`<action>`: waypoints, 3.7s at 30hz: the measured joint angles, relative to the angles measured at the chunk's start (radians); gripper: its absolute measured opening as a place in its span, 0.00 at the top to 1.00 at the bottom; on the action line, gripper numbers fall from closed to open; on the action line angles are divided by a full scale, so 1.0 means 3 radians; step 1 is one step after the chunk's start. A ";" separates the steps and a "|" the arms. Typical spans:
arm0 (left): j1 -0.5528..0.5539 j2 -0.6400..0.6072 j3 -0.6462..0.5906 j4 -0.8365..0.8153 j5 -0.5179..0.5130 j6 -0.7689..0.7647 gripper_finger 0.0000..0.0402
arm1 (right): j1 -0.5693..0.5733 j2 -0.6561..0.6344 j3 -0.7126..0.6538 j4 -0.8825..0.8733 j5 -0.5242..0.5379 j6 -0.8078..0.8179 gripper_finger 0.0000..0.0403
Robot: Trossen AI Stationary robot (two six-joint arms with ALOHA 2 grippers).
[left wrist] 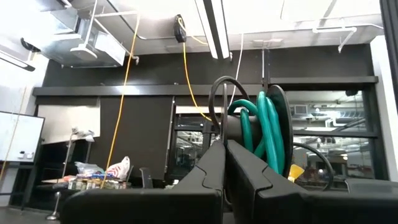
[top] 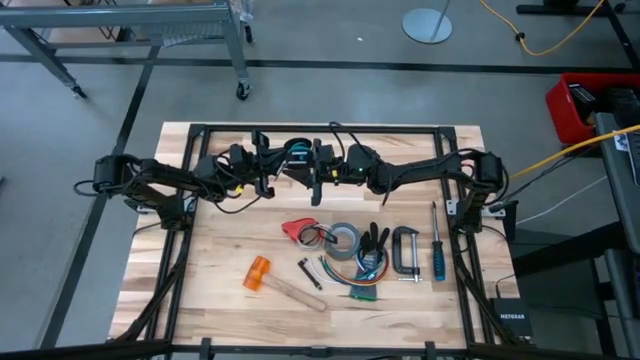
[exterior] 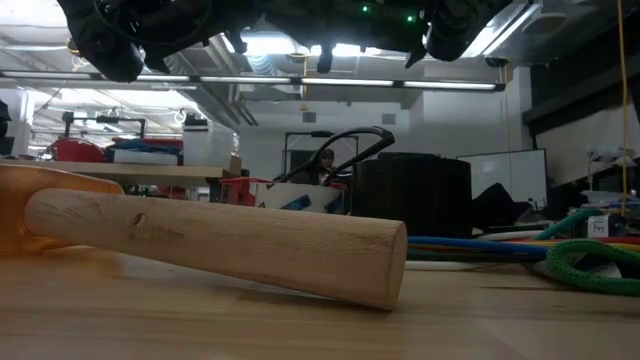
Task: Coil cords
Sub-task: Coil the green cable wire on the black spool
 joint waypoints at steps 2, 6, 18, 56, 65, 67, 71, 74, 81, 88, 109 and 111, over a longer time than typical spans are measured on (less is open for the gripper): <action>0.0000 0.0000 0.0000 -0.0001 0.0000 0.0000 1.00 | -0.0002 0.0000 0.0000 0.0035 -0.0006 -0.0001 0.86; 0.0000 0.0000 0.0000 0.0000 0.0000 0.0000 1.00 | -0.0003 -0.0001 0.0000 0.0059 -0.0032 -0.0003 0.97; 0.0001 0.0000 0.0000 0.0000 0.0000 0.0000 1.00 | -0.0003 -0.0001 -0.0001 -0.0097 -0.0034 0.0006 0.83; 0.0001 0.0000 0.0000 -0.0070 -0.0001 -0.0072 1.00 | -0.0003 -0.0006 0.0145 -0.0370 -0.0036 -0.0082 0.97; 0.0004 -0.0001 0.0000 -0.0070 -0.0001 -0.0072 1.00 | -0.0008 -0.0007 0.0145 -0.0433 -0.0123 -0.0102 0.99; 0.0004 -0.0001 0.0000 -0.0070 -0.0001 -0.0072 1.00 | -0.0009 -0.0031 0.0145 -0.0519 -0.0123 -0.0104 0.99; 0.0004 -0.0003 0.0000 -0.0072 -0.0001 -0.0072 1.00 | -0.0026 -0.0070 0.0144 -0.0564 -0.0125 -0.0140 0.99; 0.0004 -0.0003 0.0000 -0.0078 -0.0003 -0.0072 1.00 | -0.0025 -0.0075 0.0144 -0.0556 -0.0166 -0.0149 0.97; 0.0004 -0.0003 0.0000 -0.0080 -0.0001 -0.0072 1.00 | -0.0024 -0.0075 0.0145 -0.0556 -0.0211 -0.0148 0.86; 0.0004 -0.0003 0.0000 -0.0084 -0.0001 -0.0072 1.00 | -0.0024 -0.0075 0.0145 -0.0532 -0.0211 -0.0009 0.69; 0.0000 -0.0003 0.0000 -0.0089 0.0019 -0.0186 1.00 | -0.0023 -0.0075 0.0144 -0.0451 -0.0006 -0.0013 0.73; 0.0000 -0.0003 0.0000 -0.0093 0.0020 -0.0186 1.00 | -0.0023 -0.0075 0.0144 -0.0452 -0.0006 -0.0013 0.78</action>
